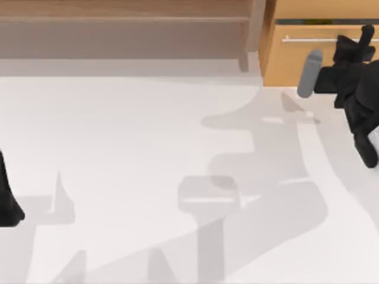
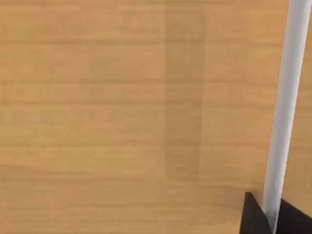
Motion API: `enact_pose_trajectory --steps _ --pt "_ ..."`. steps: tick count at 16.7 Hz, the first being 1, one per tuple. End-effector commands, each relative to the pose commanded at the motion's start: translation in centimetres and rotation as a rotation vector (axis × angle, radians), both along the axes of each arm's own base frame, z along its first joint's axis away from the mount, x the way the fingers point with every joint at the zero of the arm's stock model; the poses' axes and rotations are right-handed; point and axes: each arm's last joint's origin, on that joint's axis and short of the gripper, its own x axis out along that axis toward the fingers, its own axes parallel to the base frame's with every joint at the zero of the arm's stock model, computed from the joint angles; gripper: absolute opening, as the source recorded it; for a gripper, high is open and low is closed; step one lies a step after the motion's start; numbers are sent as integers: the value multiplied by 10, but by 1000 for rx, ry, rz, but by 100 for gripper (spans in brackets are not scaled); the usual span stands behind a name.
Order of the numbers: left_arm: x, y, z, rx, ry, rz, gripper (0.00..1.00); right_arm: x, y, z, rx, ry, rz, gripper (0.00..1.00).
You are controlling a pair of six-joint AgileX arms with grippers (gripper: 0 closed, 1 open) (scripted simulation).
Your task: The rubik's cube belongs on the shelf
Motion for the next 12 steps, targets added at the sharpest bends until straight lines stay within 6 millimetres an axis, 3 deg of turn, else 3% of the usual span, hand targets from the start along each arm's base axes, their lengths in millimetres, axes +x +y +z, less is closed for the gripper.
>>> enact_pose_trajectory --steps 4,12 --pt "0 0 0 0 0 0 100 -35 -1 -3 -2 13 -1 0" --pt "0 0 0 0 0 0 100 -48 0 -2 0 5 1 0"
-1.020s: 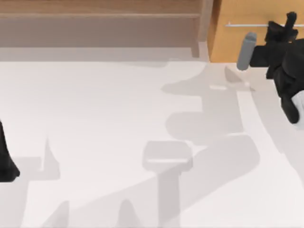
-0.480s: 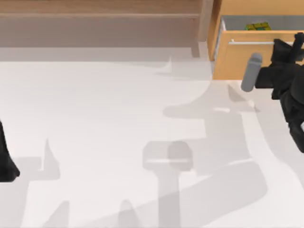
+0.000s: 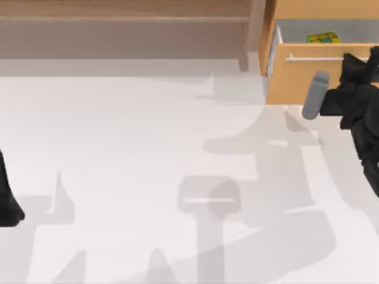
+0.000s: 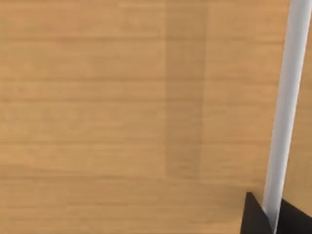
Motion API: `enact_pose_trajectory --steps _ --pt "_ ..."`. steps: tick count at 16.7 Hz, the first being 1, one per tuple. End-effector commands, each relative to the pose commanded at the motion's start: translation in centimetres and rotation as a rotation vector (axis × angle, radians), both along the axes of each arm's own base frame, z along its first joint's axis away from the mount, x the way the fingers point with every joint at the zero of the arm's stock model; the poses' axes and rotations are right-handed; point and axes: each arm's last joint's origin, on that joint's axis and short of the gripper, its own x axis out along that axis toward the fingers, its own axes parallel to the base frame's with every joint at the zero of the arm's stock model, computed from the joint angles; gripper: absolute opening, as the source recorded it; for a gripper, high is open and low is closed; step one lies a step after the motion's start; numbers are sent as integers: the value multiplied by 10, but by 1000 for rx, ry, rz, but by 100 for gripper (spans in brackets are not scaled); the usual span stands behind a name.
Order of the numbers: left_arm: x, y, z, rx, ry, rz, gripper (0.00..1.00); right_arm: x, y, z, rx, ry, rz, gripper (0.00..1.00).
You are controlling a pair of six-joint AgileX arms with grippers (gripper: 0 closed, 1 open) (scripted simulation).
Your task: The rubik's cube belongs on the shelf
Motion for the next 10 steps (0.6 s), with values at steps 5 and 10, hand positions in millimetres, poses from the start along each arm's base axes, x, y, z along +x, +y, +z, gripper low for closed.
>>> enact_pose_trajectory --steps 5,10 --pt "0 0 0 0 0 0 100 -46 -1 -3 -4 17 -3 0" --pt "0 0 0 0 0 0 100 -53 -1 -3 -4 15 -5 0"
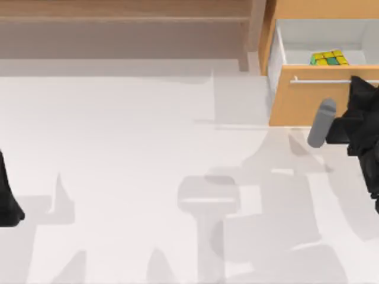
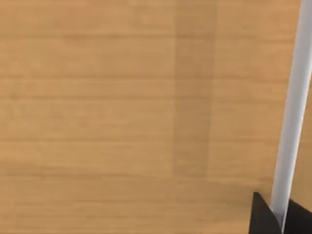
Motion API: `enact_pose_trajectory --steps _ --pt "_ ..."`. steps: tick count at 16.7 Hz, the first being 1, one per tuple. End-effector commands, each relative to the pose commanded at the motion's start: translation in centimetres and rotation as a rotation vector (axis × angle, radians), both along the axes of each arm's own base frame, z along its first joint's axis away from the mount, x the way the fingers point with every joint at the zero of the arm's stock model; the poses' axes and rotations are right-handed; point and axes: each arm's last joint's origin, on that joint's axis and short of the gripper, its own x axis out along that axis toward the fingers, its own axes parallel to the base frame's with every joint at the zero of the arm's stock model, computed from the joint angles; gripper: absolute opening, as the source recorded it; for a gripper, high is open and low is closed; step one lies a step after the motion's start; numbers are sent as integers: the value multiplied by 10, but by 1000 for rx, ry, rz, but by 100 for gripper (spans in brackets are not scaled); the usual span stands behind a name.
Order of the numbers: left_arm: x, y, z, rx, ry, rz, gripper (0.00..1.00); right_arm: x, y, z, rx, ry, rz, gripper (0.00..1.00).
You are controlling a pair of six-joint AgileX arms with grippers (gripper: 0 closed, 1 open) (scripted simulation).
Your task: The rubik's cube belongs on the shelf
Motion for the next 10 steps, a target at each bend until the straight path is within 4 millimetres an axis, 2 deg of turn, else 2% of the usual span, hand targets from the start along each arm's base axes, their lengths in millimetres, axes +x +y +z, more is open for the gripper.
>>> enact_pose_trajectory --steps 3,7,10 --pt "0 0 0 0 0 0 100 -10 1 0 1 -6 0 0" --pt "0 0 0 0 0 0 100 -51 1 -2 -3 10 0 0" --pt "0 0 0 0 0 0 100 -63 1 0 0 0 0 0"
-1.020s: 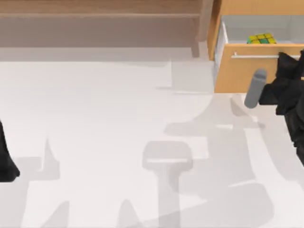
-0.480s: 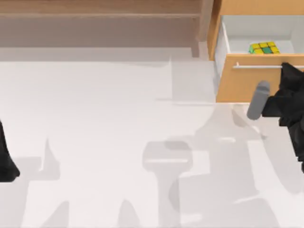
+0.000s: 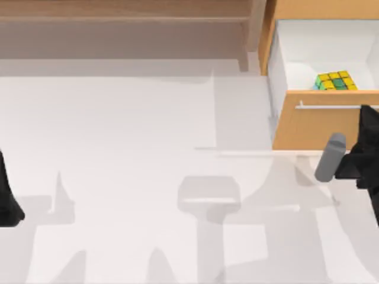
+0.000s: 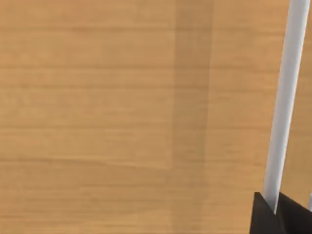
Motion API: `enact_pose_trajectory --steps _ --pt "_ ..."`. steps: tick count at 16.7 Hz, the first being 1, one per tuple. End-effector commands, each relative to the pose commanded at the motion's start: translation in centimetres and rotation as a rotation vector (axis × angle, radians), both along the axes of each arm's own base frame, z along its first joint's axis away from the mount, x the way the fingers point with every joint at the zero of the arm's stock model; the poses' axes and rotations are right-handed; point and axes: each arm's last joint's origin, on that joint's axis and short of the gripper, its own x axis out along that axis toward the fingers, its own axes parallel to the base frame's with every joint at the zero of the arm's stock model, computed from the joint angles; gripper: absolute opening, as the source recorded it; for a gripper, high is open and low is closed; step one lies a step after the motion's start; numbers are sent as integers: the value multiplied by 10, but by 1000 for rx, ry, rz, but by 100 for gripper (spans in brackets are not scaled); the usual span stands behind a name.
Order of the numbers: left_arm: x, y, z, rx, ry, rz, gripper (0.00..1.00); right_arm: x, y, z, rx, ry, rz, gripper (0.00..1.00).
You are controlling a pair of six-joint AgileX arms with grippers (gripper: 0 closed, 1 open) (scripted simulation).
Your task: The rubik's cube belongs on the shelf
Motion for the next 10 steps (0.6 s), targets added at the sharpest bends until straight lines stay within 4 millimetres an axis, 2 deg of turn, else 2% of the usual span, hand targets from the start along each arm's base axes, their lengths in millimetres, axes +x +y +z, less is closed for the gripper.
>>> enact_pose_trajectory --steps 3,10 --pt "0 0 0 0 0 0 100 0 0 0 0 0 0 0" --pt "0 0 0 0 0 0 100 0 0 0 0 0 0 53"
